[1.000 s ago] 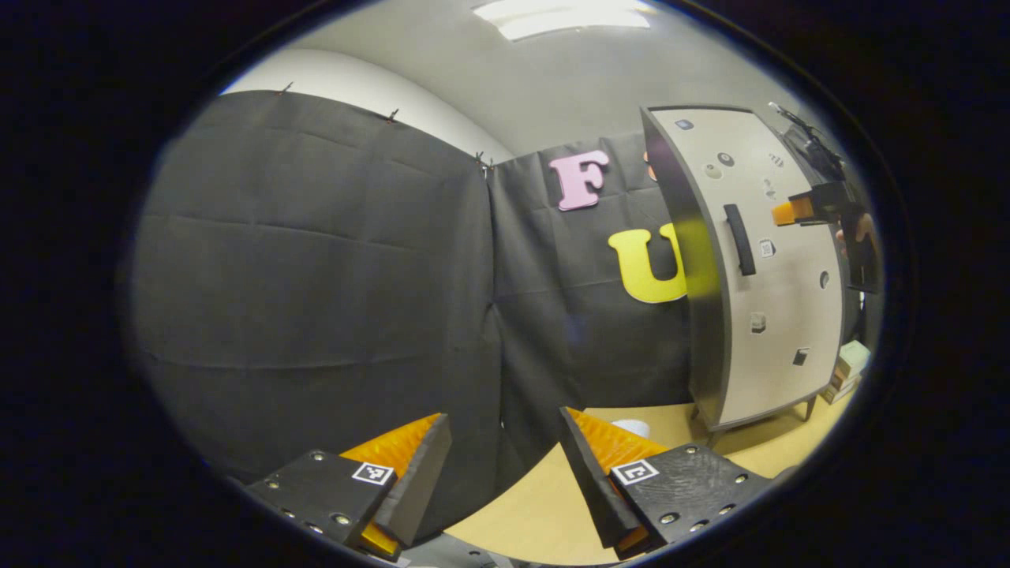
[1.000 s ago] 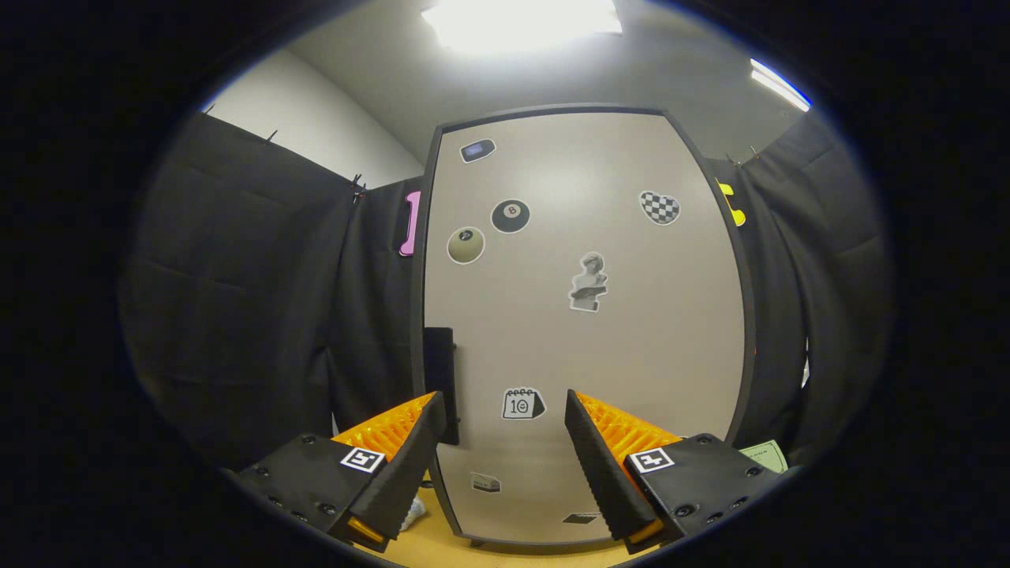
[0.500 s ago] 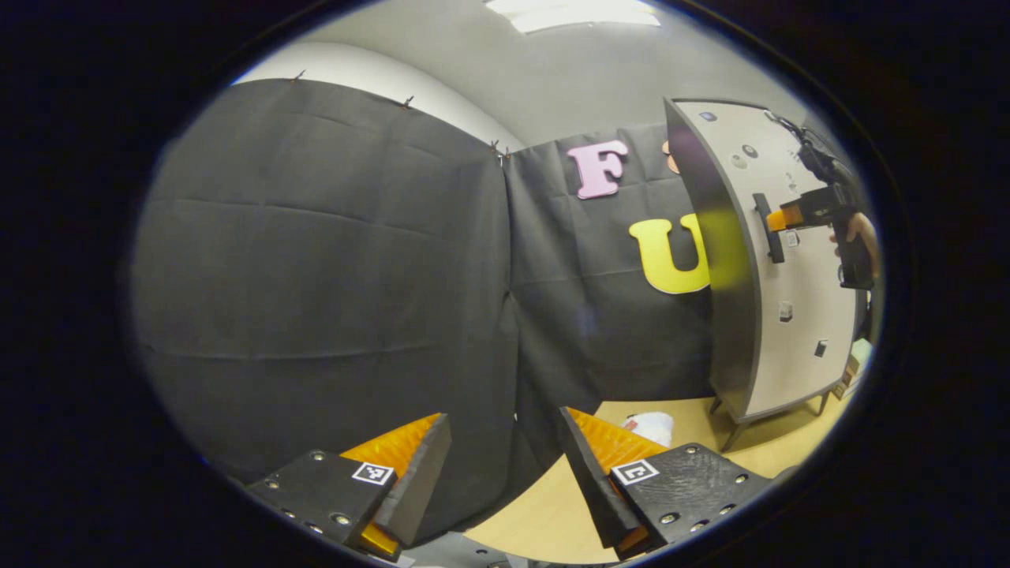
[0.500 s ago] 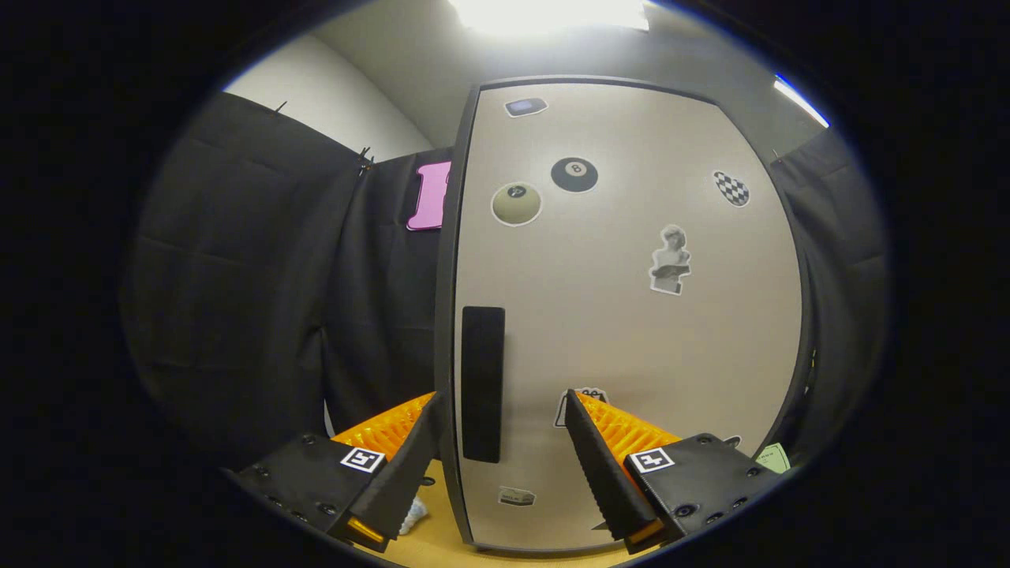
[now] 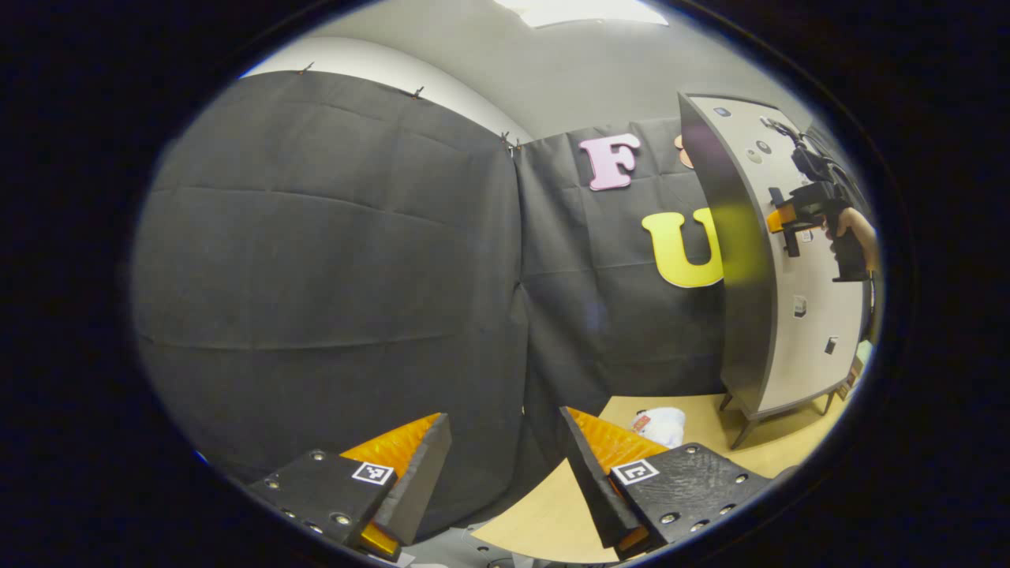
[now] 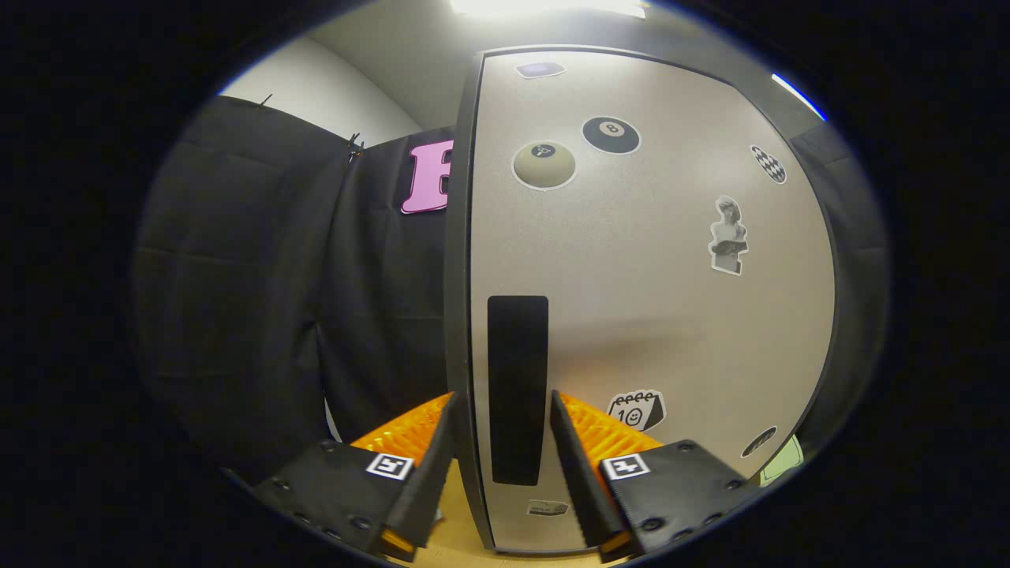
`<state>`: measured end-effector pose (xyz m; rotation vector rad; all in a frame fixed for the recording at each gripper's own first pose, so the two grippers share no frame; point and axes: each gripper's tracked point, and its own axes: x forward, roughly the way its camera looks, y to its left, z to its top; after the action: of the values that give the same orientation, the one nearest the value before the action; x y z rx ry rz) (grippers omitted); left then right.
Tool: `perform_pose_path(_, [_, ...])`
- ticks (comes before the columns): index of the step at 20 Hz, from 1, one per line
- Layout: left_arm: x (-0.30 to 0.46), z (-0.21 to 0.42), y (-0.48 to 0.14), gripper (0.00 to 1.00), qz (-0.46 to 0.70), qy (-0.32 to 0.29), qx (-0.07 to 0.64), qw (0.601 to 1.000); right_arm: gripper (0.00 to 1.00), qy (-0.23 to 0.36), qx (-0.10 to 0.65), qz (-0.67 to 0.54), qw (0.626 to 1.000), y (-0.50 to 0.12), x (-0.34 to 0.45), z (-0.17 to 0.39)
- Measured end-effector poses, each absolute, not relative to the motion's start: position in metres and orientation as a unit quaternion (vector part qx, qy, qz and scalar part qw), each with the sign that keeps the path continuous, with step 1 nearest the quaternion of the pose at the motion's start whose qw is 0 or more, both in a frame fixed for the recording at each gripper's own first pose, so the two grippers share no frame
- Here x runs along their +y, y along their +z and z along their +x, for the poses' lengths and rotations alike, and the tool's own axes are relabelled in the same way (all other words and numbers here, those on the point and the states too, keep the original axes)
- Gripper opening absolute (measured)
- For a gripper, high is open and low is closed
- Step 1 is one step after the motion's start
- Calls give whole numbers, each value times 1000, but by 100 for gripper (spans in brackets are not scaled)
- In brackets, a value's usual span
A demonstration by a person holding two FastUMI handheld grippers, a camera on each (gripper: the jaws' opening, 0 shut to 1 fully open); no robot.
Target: Open the cabinet door with the right hand, grasp the bottle in the cabinet with the left hand and place it on the coaster, then close the cabinet door with the right hand.
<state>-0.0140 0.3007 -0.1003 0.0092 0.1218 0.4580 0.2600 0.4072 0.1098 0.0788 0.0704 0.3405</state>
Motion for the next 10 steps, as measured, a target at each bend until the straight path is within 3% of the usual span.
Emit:
perform_pose_path(1, [300, -15, -100, 83, 5, 227, 59, 972, 49, 162, 37, 40, 985, 110, 405, 263])
perform_pose_path(2, [300, -15, -99, 83, 5, 226, 58, 972, 49, 157, 40, 41, 986, 112, 402, 261])
perform_pose_path(5, [297, -18, -98, 83, 5, 224, 57, 973, 29, 168, 55, 53, 983, 110, 404, 265])
perform_pose_path(6, [296, -19, -97, 83, 3, 223, 58, 973, 29, 174, 66, 55, 981, 109, 403, 265])
perform_pose_path(7, [297, -21, -96, 83, 1, 222, 57, 973, 16, 181, 69, 53, 980, 109, 404, 263])
perform_pose_path(10, [293, -27, -88, 83, 0, 222, 51, 974, 11, 201, 78, 52, 975, 109, 402, 256])
